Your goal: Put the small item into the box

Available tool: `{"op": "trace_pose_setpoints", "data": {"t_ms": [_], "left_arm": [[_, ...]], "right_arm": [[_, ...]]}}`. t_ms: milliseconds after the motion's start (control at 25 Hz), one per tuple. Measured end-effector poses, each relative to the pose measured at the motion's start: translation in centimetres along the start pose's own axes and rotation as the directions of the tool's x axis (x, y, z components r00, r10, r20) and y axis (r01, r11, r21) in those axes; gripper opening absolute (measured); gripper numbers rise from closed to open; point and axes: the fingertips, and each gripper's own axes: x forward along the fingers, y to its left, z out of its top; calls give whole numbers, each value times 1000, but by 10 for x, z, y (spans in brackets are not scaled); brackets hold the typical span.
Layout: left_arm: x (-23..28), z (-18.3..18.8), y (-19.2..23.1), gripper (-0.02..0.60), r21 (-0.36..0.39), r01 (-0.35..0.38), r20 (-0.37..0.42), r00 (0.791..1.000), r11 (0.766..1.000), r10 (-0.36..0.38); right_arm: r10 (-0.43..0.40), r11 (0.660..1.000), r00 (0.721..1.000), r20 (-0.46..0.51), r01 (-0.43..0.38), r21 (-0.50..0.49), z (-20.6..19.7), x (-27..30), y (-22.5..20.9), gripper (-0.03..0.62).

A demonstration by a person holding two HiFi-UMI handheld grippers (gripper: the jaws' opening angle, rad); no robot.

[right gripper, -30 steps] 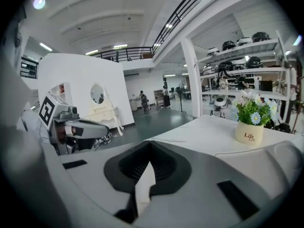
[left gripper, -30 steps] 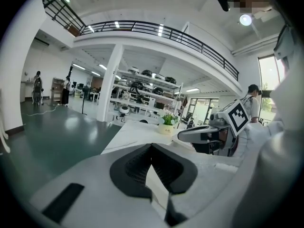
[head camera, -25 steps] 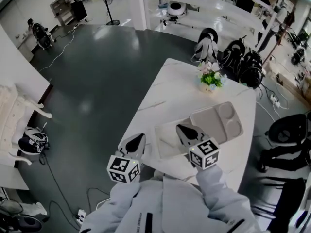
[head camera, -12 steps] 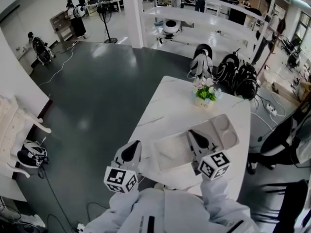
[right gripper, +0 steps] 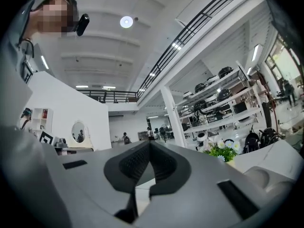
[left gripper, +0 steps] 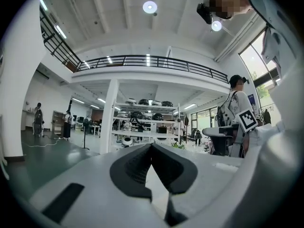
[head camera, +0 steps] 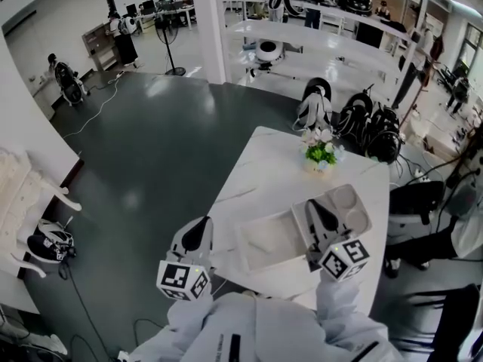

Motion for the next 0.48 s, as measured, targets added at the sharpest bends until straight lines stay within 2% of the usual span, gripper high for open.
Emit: {"op": "trace_pose_setpoints", "data": {"t_ms": [480], "left_arm": [[0,2,5,-2,-5,-21,6,1000,1000,21]], "right_arm": [[-14,1000,1000,1,14,-27,-2,1,-6,-8]]}}
